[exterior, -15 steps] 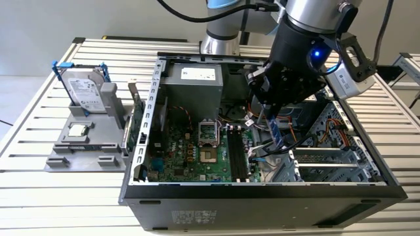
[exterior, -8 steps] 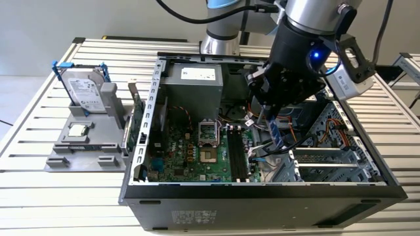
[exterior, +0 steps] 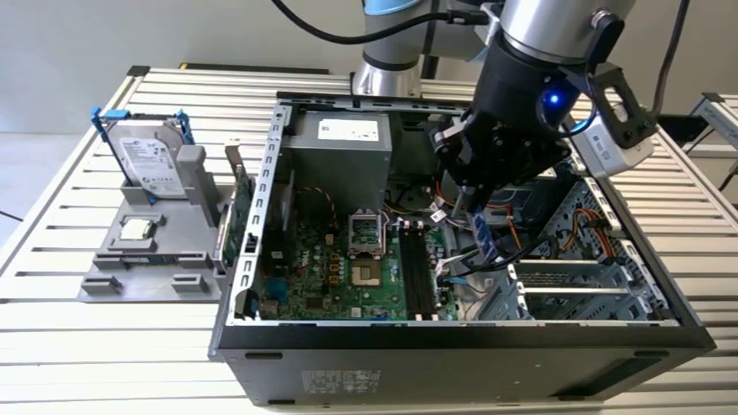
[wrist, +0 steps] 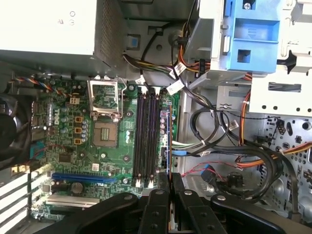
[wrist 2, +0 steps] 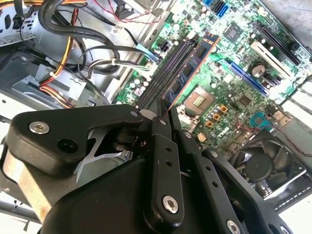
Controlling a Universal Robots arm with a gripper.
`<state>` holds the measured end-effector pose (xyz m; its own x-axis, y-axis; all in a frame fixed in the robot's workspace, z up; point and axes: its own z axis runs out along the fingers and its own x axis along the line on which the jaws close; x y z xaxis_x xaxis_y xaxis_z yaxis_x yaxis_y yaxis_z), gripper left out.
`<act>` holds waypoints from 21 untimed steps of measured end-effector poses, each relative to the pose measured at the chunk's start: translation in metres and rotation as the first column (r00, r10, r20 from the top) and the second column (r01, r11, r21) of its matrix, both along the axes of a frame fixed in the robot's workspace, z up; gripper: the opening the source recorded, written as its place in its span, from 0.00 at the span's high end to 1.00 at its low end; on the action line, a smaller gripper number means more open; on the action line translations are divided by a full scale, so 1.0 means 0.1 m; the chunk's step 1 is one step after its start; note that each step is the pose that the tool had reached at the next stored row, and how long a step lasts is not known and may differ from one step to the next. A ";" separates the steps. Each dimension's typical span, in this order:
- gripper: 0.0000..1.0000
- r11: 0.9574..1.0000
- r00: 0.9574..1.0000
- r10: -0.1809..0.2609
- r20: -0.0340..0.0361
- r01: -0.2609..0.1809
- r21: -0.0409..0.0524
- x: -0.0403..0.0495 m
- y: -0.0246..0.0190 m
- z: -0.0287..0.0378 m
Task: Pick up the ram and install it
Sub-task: 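Insert the ram into the slot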
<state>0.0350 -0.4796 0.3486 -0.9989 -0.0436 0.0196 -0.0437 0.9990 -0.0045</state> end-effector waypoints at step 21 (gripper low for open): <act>1.00 0.999 0.999 -0.034 0.000 0.034 0.000 -0.001 0.002 -0.055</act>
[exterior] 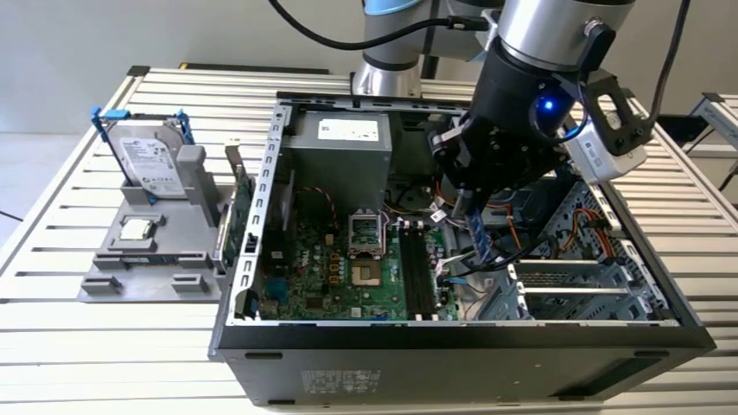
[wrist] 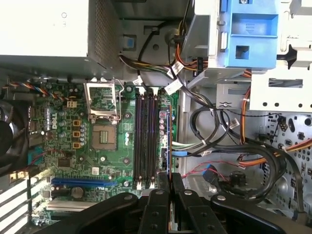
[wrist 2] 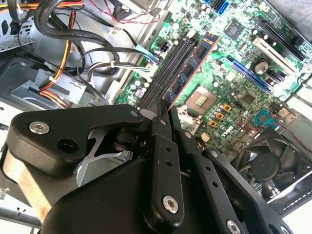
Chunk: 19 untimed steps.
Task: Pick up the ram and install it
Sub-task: 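Insert the ram into the slot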
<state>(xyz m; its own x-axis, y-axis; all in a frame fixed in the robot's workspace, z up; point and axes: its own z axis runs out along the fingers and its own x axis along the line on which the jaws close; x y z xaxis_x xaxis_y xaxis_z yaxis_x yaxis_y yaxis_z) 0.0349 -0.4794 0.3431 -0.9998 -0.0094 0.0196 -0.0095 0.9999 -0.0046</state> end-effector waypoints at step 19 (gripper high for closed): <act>1.00 1.000 1.000 0.000 0.000 0.000 0.000 -0.001 0.047 -0.034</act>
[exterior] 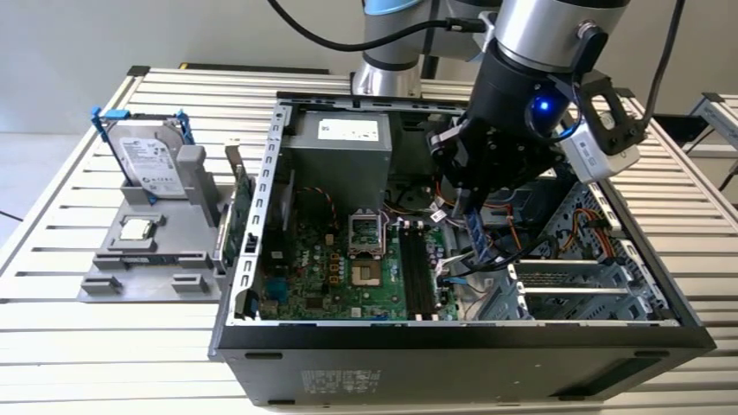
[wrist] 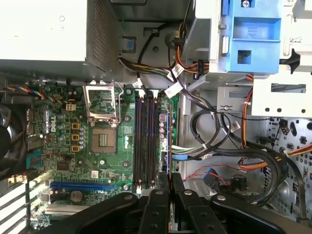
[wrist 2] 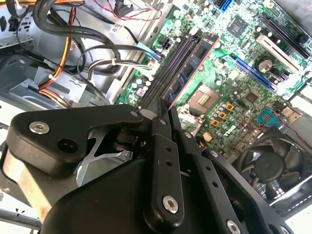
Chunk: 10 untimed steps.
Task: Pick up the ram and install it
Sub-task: 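Insert the ram into the slot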
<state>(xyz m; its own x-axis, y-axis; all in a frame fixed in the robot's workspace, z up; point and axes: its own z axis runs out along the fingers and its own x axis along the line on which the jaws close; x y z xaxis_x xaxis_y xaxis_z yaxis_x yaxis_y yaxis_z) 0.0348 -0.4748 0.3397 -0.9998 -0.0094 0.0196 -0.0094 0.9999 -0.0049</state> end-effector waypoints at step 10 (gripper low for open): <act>1.00 1.000 1.000 0.000 0.000 0.000 0.000 0.000 0.000 -0.021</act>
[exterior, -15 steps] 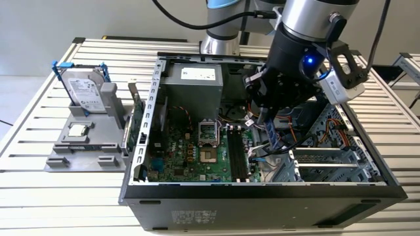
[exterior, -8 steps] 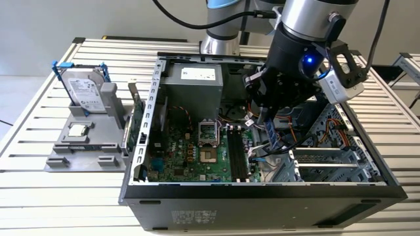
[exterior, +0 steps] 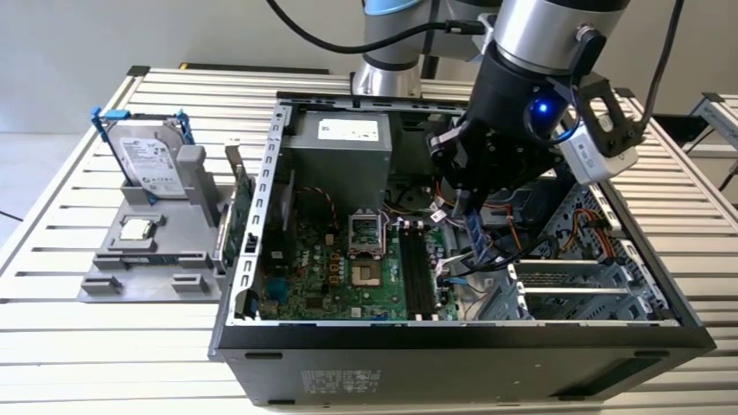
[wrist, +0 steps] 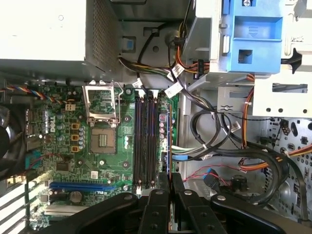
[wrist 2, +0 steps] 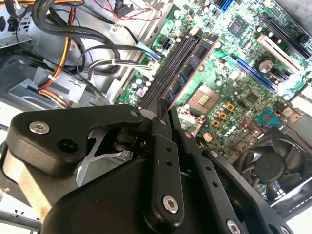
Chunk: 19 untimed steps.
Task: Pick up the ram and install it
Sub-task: 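Insert the ram into the slot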
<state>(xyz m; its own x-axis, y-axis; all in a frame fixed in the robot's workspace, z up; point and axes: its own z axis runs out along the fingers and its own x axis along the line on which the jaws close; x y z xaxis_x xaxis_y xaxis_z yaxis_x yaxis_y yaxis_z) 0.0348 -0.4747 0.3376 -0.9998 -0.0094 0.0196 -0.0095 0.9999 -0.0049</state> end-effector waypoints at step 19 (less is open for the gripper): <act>1.00 1.000 1.000 0.000 0.000 0.000 -0.001 0.000 0.006 -0.090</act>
<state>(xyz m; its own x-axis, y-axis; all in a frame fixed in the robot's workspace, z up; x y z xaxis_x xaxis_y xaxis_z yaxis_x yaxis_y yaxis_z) 0.0348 -0.4741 0.3286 -0.9998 -0.0093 0.0196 -0.0094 0.9999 -0.0054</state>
